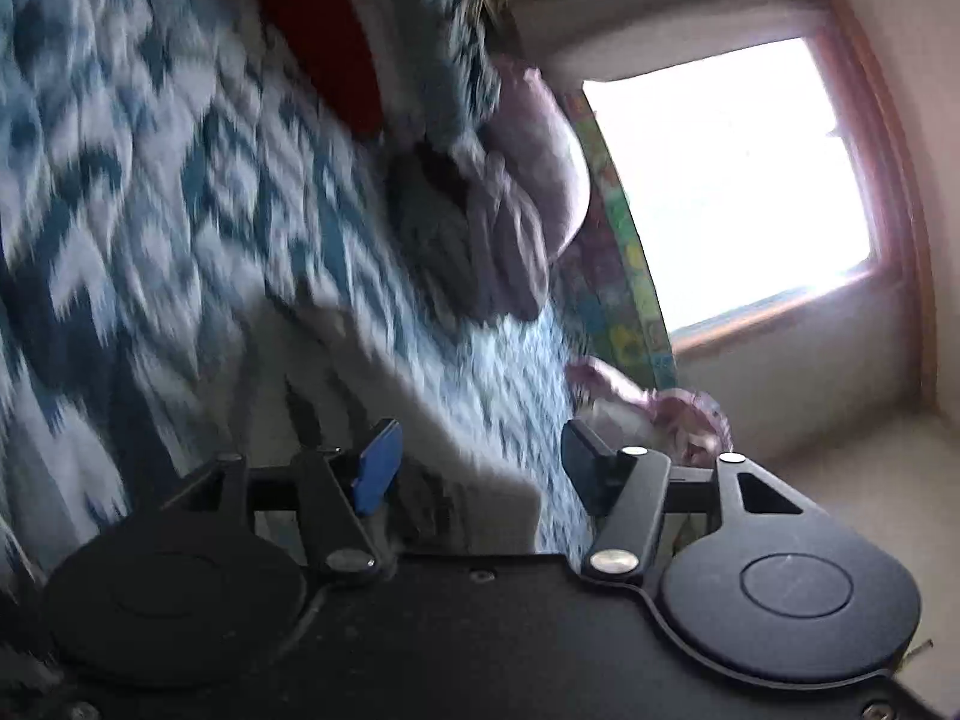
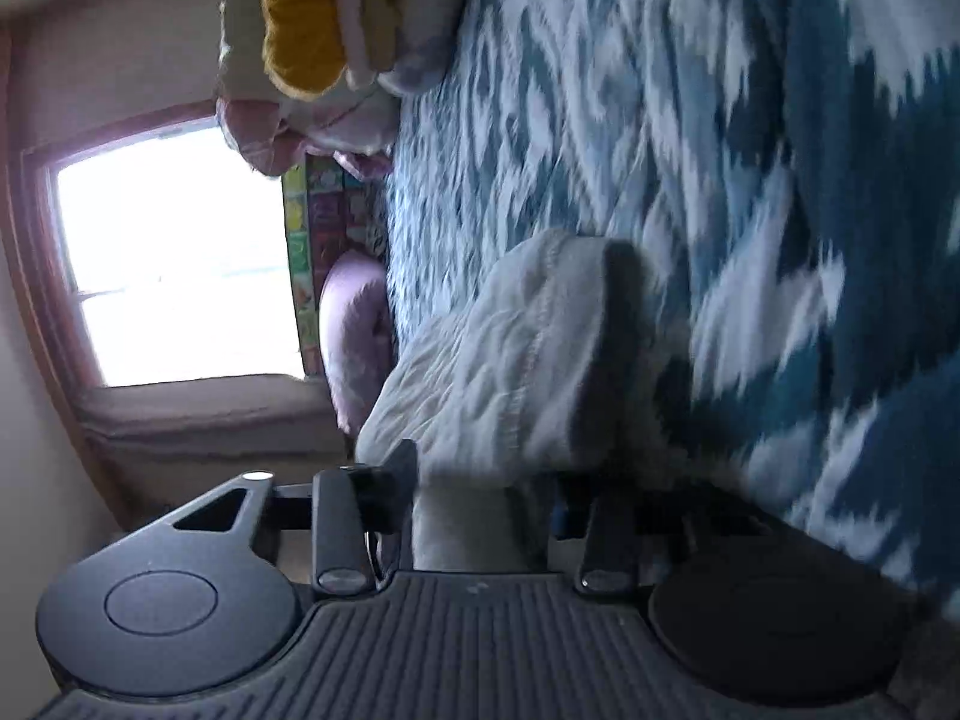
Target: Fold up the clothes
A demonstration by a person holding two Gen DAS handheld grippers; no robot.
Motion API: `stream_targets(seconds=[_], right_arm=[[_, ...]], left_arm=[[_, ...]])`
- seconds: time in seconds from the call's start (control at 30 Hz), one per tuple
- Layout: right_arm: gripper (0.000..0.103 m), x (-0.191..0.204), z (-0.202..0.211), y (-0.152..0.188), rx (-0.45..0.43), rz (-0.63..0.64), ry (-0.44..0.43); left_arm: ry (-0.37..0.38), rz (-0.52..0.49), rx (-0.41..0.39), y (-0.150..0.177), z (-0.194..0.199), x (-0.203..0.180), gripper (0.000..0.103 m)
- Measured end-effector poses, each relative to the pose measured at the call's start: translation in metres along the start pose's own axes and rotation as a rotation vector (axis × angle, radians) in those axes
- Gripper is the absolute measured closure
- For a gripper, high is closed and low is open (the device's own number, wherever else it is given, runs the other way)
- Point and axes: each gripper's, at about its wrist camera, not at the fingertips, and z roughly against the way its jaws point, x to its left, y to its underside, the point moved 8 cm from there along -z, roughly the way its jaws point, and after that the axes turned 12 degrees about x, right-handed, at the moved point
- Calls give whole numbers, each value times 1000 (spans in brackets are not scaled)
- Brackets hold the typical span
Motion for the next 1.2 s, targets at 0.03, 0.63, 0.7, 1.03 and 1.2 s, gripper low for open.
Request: stream_targets(seconds=[0.03,0.63,0.7,1.03,1.2], right_arm=[[74,-1,-1,-4,-15,-4,-2],[64,32,-9,-78,-121,164,102],[78,40,-11,-85,-124,223,116],[83,104,-25,-130,-160,548,87],[83,116,-24,-155,-196,650,151]], left_arm=[[2,3,18,2,-7,-2,45],[-188,43,87,-26,-115,11,63],[-184,11,96,-33,-126,8,71],[1,-350,45,-78,-136,-52,88],[-130,-615,2,-85,-141,-61,88]])
